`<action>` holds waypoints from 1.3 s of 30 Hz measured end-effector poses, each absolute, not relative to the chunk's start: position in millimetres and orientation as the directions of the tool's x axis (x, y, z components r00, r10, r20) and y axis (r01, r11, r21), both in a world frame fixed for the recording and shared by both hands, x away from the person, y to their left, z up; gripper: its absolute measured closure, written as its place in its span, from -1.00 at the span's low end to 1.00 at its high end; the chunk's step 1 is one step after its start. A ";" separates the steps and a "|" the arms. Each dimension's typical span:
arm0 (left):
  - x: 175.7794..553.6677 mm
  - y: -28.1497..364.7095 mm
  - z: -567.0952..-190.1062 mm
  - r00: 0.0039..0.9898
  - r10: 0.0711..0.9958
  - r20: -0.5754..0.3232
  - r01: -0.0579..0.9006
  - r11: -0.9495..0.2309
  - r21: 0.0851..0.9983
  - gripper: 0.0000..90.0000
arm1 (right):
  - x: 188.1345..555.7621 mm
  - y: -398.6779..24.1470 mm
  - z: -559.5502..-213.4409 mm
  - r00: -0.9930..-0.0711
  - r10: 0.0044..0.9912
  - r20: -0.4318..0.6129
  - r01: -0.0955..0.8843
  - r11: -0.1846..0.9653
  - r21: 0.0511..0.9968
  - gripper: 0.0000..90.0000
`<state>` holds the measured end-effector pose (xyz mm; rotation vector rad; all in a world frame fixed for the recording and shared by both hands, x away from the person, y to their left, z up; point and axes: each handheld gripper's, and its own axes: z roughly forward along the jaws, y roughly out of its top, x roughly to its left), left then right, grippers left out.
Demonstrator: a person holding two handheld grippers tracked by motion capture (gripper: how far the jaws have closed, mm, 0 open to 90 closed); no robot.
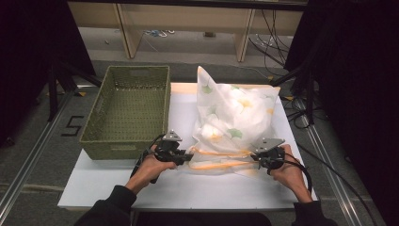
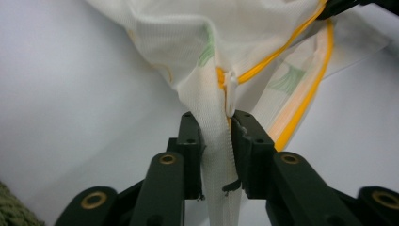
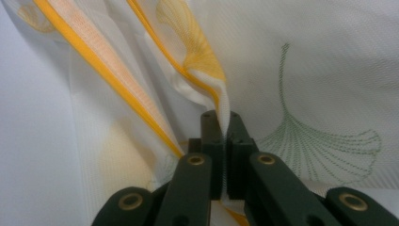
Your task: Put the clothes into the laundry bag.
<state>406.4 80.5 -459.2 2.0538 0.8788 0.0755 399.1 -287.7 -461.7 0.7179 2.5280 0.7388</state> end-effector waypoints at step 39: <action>387.8 76.7 -446.4 0.803 0.593 -0.057 0.425 -0.503 0.752 0.94 | 394.3 -284.5 -445.7 -0.792 0.581 -0.187 0.344 0.678 0.650 0.66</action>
